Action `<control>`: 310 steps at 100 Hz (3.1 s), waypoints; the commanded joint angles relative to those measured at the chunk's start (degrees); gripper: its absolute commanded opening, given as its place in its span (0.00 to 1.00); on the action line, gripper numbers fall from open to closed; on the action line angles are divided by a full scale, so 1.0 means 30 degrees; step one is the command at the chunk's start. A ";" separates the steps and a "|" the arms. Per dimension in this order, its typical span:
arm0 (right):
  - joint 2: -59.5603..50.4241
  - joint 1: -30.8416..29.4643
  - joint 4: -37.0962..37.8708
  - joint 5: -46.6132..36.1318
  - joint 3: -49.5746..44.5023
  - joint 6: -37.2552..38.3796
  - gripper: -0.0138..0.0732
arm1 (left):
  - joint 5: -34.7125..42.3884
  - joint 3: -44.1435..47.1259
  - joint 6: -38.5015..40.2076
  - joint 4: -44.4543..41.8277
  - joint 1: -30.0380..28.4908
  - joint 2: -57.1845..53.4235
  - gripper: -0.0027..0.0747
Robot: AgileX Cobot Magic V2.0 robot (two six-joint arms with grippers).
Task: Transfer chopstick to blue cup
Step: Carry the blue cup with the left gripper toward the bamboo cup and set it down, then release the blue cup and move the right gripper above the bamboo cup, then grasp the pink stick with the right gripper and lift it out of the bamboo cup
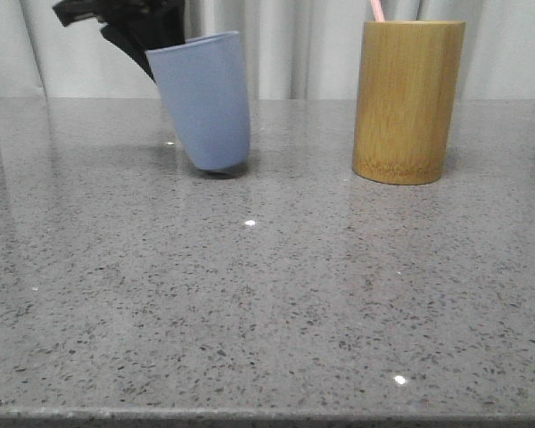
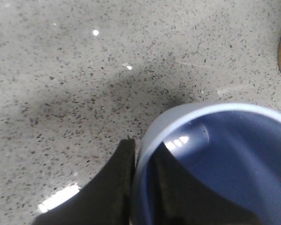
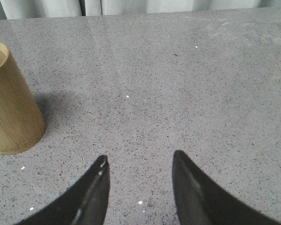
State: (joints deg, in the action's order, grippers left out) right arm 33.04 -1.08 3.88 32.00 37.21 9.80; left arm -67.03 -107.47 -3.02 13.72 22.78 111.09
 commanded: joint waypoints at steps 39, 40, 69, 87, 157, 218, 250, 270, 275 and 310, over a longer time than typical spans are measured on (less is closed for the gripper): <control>0.0196 -0.0025 0.0208 -0.1250 0.0546 -0.0030 0.55 | 0.0208 -0.0756 0.0212 0.1010 0.0212 -0.0808 0.36; 0.0196 -0.0025 0.0208 -0.1250 0.0546 -0.0030 0.55 | 0.0246 -0.0756 0.0212 0.1067 0.0212 -0.0808 0.37; 0.0196 -0.0025 0.0208 -0.1029 0.0546 -0.0030 0.55 | 0.0640 -0.0756 0.0212 0.1648 0.0212 -0.1011 0.55; 0.0196 -0.0025 0.0208 -0.1051 0.0546 -0.0030 0.55 | 0.0819 -0.0756 0.0212 0.1812 0.0212 -0.1850 0.55; 0.1679 0.1105 0.0138 -0.0297 0.2049 -0.0339 0.55 | 0.6925 0.7200 0.0794 -0.1921 -0.0079 -1.1296 0.44; 0.7609 0.5507 -0.0018 -0.0549 0.7942 -0.0490 0.66 | 0.9307 1.4977 0.0794 -0.1966 -0.1663 -1.8201 0.13; 1.2377 0.7481 -0.0032 -0.0648 1.2750 -0.0490 0.66 | 0.9247 1.5308 0.0794 -0.1930 -0.1663 -1.8627 0.13; 1.5378 0.8017 -0.0038 -0.0588 1.5539 -0.0490 0.66 | 0.9247 1.5308 0.0794 -0.1930 -0.1663 -1.8627 0.13; 1.6067 0.8062 -0.0081 -0.0588 1.6136 -0.0490 0.66 | 0.9247 1.5308 0.0794 -0.1930 -0.1663 -1.8627 0.13; 1.9282 0.8186 -0.0303 -0.1110 1.8105 -0.0490 0.66 | 0.9247 1.5308 0.0794 -0.1930 -0.1663 -1.8627 0.13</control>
State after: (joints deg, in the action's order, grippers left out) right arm 91.50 23.36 2.82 33.73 88.47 8.89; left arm -43.47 -59.95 -1.13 7.43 17.98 56.25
